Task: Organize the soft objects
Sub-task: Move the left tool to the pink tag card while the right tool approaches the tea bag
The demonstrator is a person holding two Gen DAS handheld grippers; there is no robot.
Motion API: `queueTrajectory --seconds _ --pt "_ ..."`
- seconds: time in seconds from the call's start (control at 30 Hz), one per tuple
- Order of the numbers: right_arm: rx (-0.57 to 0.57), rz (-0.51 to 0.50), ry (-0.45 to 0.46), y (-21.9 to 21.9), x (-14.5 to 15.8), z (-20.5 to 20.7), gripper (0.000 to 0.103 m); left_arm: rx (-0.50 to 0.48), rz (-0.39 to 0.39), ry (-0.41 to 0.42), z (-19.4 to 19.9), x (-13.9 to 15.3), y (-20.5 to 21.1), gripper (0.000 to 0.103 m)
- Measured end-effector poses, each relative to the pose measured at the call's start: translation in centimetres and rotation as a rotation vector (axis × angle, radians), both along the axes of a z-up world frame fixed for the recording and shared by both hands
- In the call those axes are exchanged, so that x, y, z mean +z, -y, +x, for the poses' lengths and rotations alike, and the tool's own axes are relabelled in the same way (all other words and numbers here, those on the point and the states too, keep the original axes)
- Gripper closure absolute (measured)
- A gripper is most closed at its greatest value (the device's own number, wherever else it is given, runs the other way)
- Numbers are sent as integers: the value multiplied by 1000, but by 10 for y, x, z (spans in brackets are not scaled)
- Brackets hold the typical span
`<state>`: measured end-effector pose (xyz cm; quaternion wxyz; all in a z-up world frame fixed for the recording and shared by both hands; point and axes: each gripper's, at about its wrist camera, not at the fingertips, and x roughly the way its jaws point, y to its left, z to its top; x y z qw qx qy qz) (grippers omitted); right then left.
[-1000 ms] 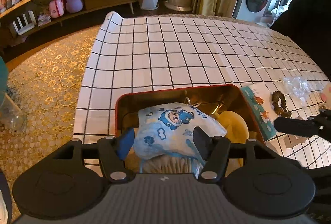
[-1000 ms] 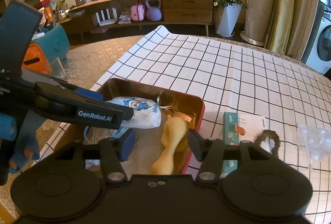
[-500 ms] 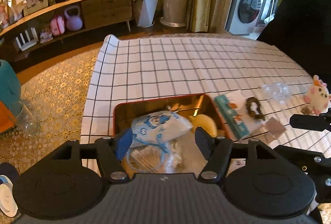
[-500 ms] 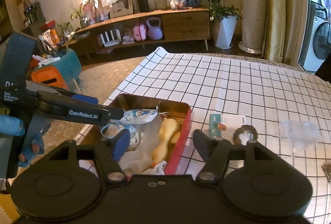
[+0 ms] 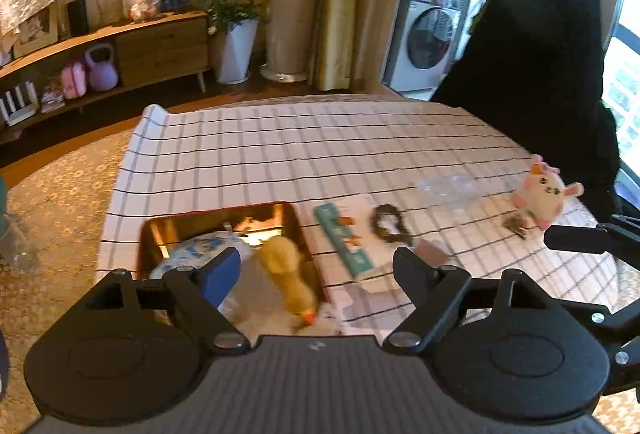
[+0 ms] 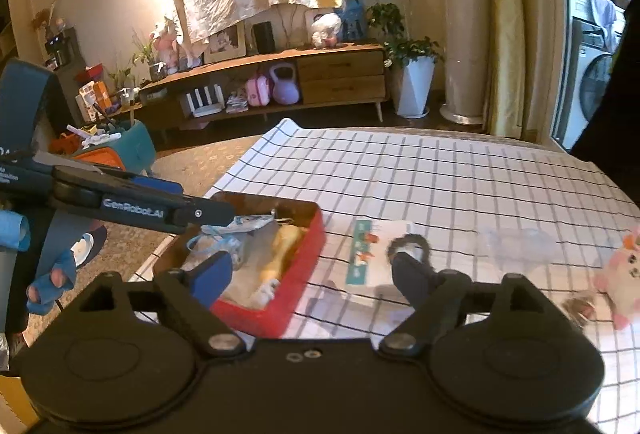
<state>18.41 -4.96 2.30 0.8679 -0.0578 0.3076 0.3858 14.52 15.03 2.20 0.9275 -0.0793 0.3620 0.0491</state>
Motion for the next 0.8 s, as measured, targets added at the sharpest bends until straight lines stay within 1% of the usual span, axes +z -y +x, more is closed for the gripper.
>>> queueTrajectory --seconds 0.13,0.23,0.33,0.4,0.43,0.5,0.63,0.73,0.8 --pt "-19 -3 9 23 0 -3 12 -29 -4 6 1 -3 20 19" --pt "-37 -3 15 44 -1 -5 11 -56 -23 18 2 -6 34 19" --pt "-62 -6 21 67 -3 -5 10 -78 -37 25 6 -11 47 15" --pt "-82 -11 23 81 -5 -4 10 -92 -37 24 10 -15 57 5" --pt "-96 -14 24 89 -7 -3 10 -97 -36 26 12 -17 62 2" --pt "-121 -12 19 106 -11 0 10 -116 -46 34 17 -23 71 2" --pt "-168 -5 -8 133 -21 12 10 -145 -91 15 29 -36 86 2" --pt "-204 -24 -17 149 -32 22 10 -150 -111 13 37 -47 95 2" --pt "-225 -39 -21 158 -39 28 10 -143 -107 20 43 -55 101 2"
